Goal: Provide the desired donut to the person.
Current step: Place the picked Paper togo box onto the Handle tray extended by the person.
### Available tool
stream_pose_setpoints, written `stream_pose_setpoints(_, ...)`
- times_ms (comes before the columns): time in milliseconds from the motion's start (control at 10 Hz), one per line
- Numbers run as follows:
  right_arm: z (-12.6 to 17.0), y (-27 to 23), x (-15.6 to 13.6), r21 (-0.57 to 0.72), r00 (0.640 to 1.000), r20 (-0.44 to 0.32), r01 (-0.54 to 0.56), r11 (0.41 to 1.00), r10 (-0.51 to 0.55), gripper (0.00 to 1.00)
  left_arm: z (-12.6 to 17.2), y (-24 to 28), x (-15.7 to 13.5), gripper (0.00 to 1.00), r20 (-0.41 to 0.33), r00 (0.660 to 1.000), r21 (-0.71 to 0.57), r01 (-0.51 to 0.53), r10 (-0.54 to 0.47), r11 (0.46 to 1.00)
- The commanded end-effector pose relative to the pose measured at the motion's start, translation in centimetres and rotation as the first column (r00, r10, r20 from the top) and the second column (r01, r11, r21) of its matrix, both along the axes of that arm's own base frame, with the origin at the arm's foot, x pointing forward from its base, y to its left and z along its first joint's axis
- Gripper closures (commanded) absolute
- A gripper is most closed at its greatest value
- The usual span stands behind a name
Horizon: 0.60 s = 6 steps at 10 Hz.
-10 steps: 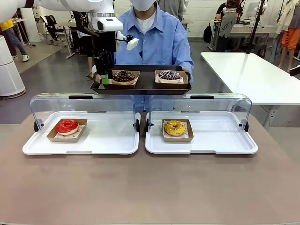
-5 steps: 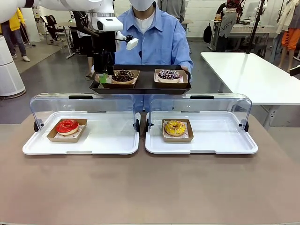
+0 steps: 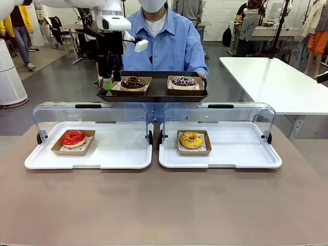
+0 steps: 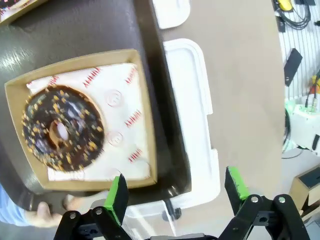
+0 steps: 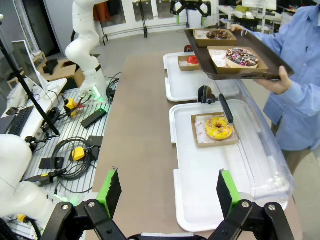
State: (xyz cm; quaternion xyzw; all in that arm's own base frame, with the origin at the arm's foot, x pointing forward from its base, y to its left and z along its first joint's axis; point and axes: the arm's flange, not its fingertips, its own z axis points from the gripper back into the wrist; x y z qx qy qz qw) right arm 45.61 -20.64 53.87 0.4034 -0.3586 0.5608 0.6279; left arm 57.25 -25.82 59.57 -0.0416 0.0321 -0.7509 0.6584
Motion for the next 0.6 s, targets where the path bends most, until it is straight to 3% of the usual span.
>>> stream_pose_setpoints(0,0.1,-0.1,0.1,0.008,1.0,0.001,-0.007,1.0,0.007,0.0,1.9,4.6,-3.6,0.0,-0.043,0.999,-0.069,0.007,-0.01,0.998)
stream_pose_setpoints(200,0.1,-0.1,0.1,0.008,1.0,0.001,-0.007,1.0,0.007,0.0,3.0,9.3,-7.6,0.0,-0.018,1.0,-0.134,0.008,-0.01,0.991)
stream_pose_setpoints(400,0.1,-0.1,0.1,0.008,1.0,0.001,-0.007,1.0,0.007,0.0,1.8,12.5,-10.9,0.0,0.014,1.0,-0.179,-0.006,0.008,0.984)
stream_pose_setpoints(500,0.1,-0.1,0.1,0.008,1.0,0.001,-0.007,1.0,0.007,0.0,0.6,13.9,-11.8,0.0,0.074,0.997,-0.197,-0.012,0.027,0.98)
